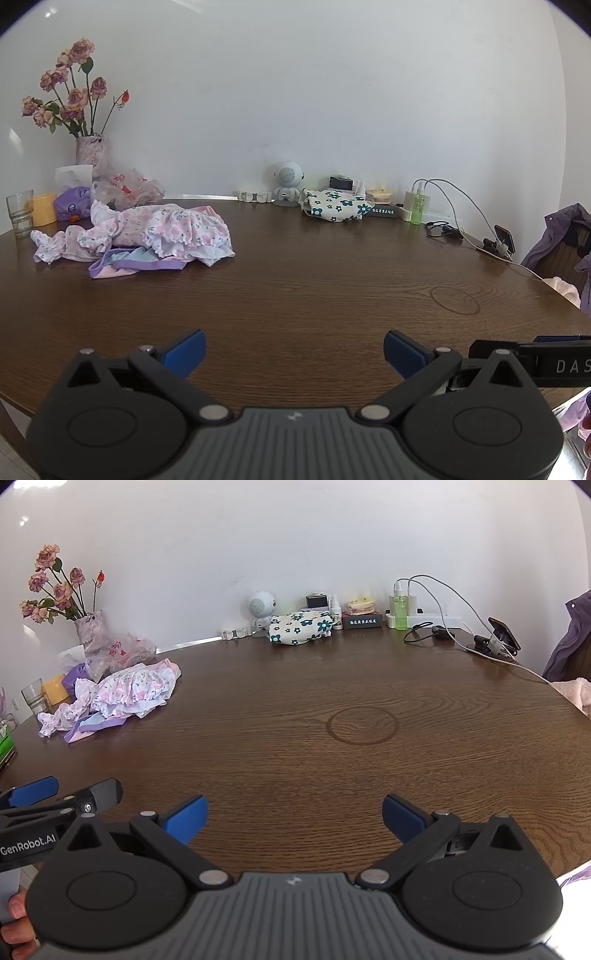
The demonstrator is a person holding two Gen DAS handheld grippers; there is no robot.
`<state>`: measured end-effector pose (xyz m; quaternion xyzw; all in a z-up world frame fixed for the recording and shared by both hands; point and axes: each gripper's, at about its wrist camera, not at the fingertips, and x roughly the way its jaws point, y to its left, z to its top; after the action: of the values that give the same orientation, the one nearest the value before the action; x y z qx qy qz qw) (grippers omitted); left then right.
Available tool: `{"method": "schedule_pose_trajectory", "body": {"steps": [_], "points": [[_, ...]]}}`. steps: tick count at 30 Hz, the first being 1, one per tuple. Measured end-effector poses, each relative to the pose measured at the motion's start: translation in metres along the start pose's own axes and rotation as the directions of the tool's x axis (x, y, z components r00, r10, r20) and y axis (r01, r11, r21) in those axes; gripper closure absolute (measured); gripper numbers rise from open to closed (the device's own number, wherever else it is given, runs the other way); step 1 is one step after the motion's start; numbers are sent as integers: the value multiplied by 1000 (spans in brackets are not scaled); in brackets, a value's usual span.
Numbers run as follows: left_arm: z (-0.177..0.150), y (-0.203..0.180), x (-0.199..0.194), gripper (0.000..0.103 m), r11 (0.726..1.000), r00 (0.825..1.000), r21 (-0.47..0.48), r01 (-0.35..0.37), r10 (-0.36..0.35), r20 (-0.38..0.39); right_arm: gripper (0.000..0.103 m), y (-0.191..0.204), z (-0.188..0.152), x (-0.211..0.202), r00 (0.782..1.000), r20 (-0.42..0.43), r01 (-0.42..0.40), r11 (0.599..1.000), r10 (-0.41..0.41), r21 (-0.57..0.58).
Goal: Fold clothes
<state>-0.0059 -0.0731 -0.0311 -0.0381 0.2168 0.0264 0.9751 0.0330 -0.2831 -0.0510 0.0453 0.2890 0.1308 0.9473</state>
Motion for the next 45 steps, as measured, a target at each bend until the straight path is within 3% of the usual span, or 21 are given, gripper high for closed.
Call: {"method": "schedule_pose_trajectory", "body": {"steps": [45], "points": [[2, -8, -1, 0, 1000, 1000, 23, -10, 11, -25, 0, -1, -2, -7, 999, 30, -25, 1000, 24, 7]]}}
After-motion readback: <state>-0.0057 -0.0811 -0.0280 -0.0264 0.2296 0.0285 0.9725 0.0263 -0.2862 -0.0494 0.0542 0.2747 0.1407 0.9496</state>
